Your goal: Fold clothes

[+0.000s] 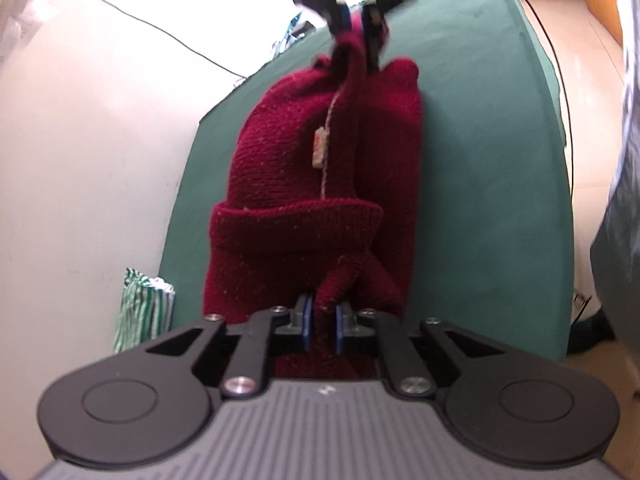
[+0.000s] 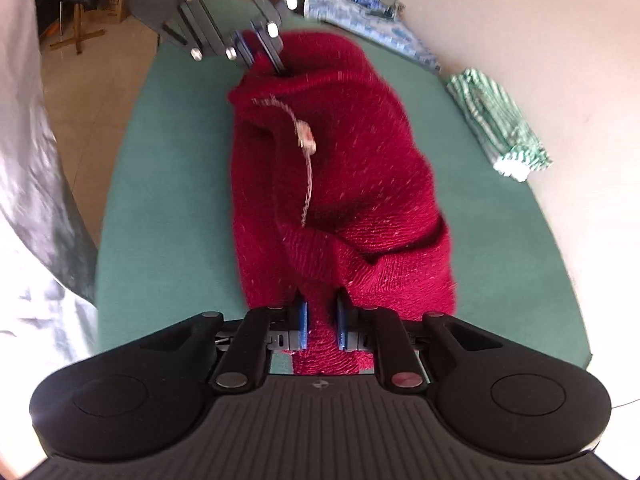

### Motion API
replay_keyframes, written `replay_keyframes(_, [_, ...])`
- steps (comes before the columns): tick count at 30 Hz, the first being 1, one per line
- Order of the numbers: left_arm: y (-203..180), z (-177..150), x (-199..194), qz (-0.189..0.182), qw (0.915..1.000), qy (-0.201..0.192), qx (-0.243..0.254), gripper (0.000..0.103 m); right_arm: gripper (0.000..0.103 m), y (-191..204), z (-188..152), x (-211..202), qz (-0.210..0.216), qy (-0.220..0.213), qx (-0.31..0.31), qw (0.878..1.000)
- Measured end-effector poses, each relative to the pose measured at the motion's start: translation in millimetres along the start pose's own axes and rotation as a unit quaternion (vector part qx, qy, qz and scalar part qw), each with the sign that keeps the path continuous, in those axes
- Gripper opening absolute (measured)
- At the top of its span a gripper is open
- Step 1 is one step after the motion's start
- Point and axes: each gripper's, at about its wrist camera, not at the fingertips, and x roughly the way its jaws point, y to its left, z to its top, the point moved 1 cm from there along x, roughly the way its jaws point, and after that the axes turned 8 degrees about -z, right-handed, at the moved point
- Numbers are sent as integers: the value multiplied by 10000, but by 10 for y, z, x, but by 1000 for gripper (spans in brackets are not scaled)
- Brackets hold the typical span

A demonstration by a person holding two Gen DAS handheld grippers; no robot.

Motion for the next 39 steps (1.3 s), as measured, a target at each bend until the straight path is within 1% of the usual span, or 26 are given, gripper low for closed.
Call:
replay_keyframes(4, [28, -66, 12, -47, 9997, 185, 157, 11, 14, 30, 138, -236, 128, -148, -53, 9998])
replay_keyframes(6, [-18, -62, 46, -47, 9996, 209, 196, 9, 15, 128, 90, -108, 124, -49, -265, 9996])
replay_keyframes(7, [-50, -44, 58, -21, 9995, 208, 239, 2, 16, 171, 56, -7, 100, 21, -340, 9994])
replay_keyframes(9, [-114, -9, 82, 31, 9993, 205, 326, 1, 17, 251, -11, 187, 47, 145, -474, 9988])
replay_keyframes(11, [-130, 30, 25, 13, 9993, 172, 319, 3, 20, 209, -19, 211, 14, 127, -321, 9994])
replay_keyframes(12, [-108, 46, -34, -24, 9996, 129, 255, 6, 23, 150, 13, 180, 78, 214, -188, 9996])
replay_keyframes(13, [-79, 60, -93, -35, 9998, 103, 185, 17, 35, 98, 44, 90, 220, 307, -75, 9993])
replay_keyframes(14, [-55, 71, -147, -27, 9999, 91, 142, 25, 48, 45, 76, -4, 364, 373, 40, 9986])
replay_keyframes(15, [-33, 84, -191, -21, 9999, 76, 117, 25, 49, -14, 114, -120, 520, 291, 169, 9981])
replay_keyframes(16, [-16, 99, -226, 7, 9999, 65, 87, 25, 49, -74, 154, -237, 654, 194, 309, 9972])
replay_keyframes(18, [-43, 112, -252, 45, 9999, 79, 93, 25, 49, -194, 257, -458, 661, -179, 738, 9949])
replay_keyframes(21, [-126, 121, -263, 88, 9998, 126, 149, 25, 49, -310, 398, -589, 580, -830, 1565, 9825])
replay_keyframes(22, [-154, 124, -266, 103, 9997, 142, 168, 25, 49, -339, 450, -499, 446, -882, 1735, 9799])
replay_keyframes(24, [-160, 125, -316, 137, 9997, 147, 107, 27, 46, -322, 506, -204, 196, -730, 1830, 9802])
replay_keyframes(25, [-136, 126, -345, 180, 9997, 142, 53, 27, 41, -306, 518, -47, 141, -644, 1861, 9803])
replay_keyframes(26, [-120, 126, -387, 226, 9996, 138, 1, 27, 34, -279, 509, 76, 205, -598, 1942, 9789])
replay_keyframes(28, [-96, 105, -511, 210, 9997, 13, -160, 27, 33, -190, 457, 216, 328, -525, 2051, 9768])
replay_keyframes(29, [-95, 98, -577, 128, 9996, -86, -255, 27, 33, -150, 432, 278, 379, -492, 2102, 9757])
replay_keyframes(31, [-164, 118, -720, -198, 9985, -295, -413, 28, 33, -123, 399, 304, 374, -486, 2184, 9739])
replay_keyframes(32, [-234, 133, -738, -327, 9981, -343, -399, 31, 33, -145, 396, 287, 416, -547, 2312, 9705])
replay_keyframes(34, [-380, 170, -656, -479, 9978, -339, -301, 31, 33, -186, 413, 175, 452, -801, 2520, 9634])
replay_keyframes(35, [-436, 184, -597, -524, 9977, -332, -275, 31, 35, -184, 448, 126, 393, -1010, 2482, 9626])
replay_keyframes(36, [-465, 192, -506, -514, 9978, -318, -287, 31, 37, -158, 495, 56, 312, -1198, 2316, 9649])
replay_keyframes(37, [-484, 195, -422, -487, 9979, -297, -297, 31, 43, -110, 562, 15, 277, -1359, 2052, 9688])
replay_keyframes(38, [-489, 187, -352, -430, 9983, -267, -302, 31, 46, -65, 634, 3, 330, -1460, 1782, 9725])
replay_keyframes(39, [-486, 176, -293, -384, 9985, -238, -318, 31, 46, -30, 714, 31, 434, -1493, 1525, 9760])
